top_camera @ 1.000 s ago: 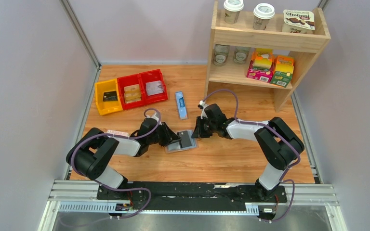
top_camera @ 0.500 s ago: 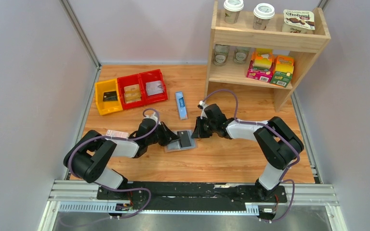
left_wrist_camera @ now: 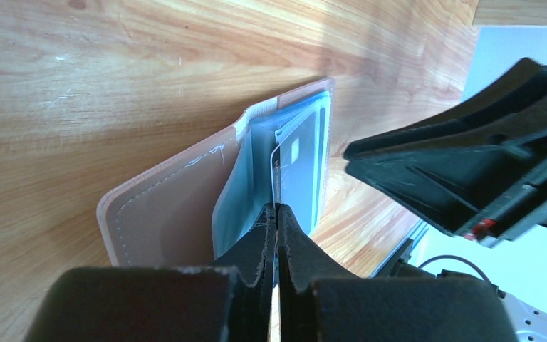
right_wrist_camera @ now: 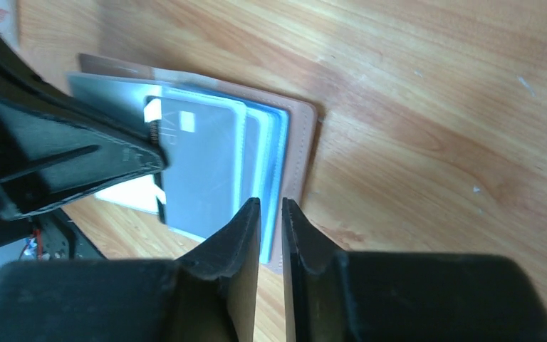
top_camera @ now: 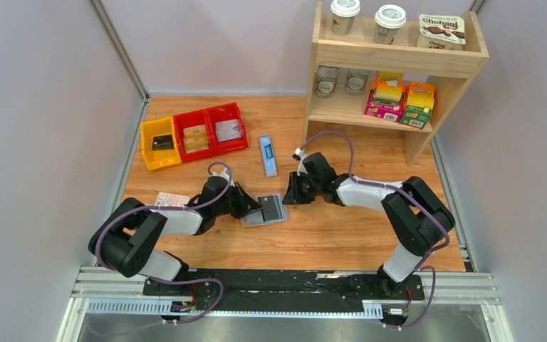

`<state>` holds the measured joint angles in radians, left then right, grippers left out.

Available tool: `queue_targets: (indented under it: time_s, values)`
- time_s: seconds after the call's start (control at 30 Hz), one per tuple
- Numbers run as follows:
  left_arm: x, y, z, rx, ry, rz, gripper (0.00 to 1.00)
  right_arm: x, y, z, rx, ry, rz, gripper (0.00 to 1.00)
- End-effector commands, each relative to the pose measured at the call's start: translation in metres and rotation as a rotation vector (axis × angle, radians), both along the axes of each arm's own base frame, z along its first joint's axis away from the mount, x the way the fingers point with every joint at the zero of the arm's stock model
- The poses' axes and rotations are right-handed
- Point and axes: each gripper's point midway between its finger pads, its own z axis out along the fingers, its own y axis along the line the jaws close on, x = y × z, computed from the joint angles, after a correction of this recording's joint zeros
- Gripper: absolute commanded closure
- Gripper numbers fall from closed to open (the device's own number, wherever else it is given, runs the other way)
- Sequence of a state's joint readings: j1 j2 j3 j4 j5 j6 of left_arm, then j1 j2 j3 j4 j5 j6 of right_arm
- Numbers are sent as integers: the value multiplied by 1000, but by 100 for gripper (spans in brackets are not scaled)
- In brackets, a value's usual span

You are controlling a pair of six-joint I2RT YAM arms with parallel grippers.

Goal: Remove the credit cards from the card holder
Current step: Remove the credit card from the card holder.

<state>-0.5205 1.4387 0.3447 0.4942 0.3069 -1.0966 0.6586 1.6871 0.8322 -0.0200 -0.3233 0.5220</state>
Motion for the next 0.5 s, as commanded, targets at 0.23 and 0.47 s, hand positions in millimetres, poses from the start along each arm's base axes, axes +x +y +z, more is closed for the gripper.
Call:
queue_targets:
  time_s: [0.23,0.47]
  values:
    - [-2,6,-8,42,8,-16,97,14,53,63,245,-72,126,78]
    - [-2,6,-10,42,12,-15,97,9,49,25,224,4,111,80]
